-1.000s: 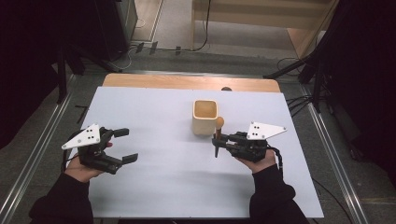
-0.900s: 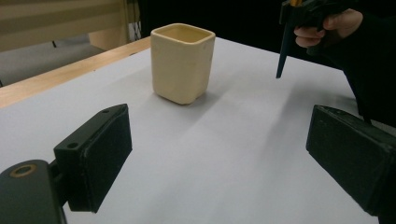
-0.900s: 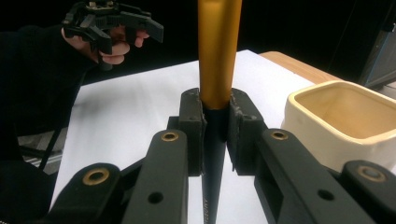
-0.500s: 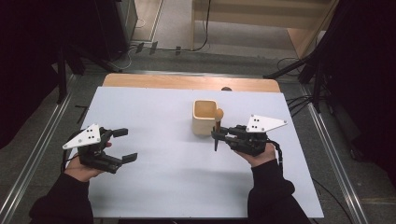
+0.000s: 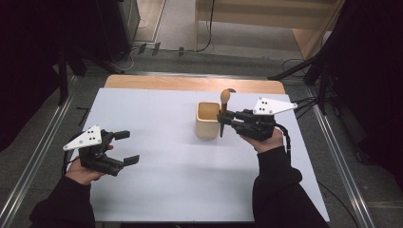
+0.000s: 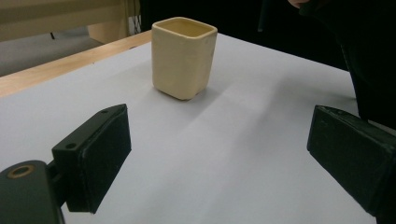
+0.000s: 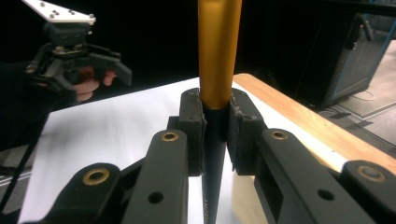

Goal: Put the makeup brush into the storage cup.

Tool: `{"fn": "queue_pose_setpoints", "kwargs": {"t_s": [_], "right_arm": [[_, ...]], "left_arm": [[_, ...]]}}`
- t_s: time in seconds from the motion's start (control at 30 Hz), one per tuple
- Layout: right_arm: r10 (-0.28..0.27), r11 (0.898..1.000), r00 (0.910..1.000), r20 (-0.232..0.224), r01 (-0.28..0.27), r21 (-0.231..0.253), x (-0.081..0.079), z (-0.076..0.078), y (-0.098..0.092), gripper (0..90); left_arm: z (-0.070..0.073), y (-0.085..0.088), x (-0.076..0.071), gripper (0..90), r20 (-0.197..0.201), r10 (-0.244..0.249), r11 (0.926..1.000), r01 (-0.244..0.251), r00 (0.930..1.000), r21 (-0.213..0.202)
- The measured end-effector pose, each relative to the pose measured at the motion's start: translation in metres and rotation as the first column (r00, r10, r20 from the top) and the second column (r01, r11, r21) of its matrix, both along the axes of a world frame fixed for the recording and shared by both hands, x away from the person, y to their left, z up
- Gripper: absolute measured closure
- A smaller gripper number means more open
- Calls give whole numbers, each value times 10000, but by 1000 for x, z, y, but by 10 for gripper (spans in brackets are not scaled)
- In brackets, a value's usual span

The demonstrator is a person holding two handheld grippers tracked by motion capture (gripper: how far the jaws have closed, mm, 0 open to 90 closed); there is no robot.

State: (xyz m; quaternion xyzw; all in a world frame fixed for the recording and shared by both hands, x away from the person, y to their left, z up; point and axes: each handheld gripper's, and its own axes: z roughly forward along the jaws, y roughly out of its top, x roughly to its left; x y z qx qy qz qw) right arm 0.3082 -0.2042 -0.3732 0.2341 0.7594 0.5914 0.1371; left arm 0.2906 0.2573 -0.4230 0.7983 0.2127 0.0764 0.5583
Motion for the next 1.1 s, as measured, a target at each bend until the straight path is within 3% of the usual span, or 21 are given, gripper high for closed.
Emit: {"fn": "queue_pose_setpoints", "kwargs": {"t_s": [0.37,0.7,0.9,1.1], "right_arm": [[-354,9988,9994,-20,355,344,24,13,2,790],[-855,9958,9963,88,851,335,46,21,8,790],[-1131,9930,9936,78,1127,362,56,17,12,789],[-1439,9862,9895,-107,1443,805,65,9,13,789]], "left_arm": [[0,0,0,64,69,34,10000,-33,10000,-62],[0,0,0,64,-21,-88,9999,88,10000,-92],[1,2,-1,66,99,10,9998,-8,10000,-175],[0,2,0,65,47,-35,10000,36,10000,-77]]}}
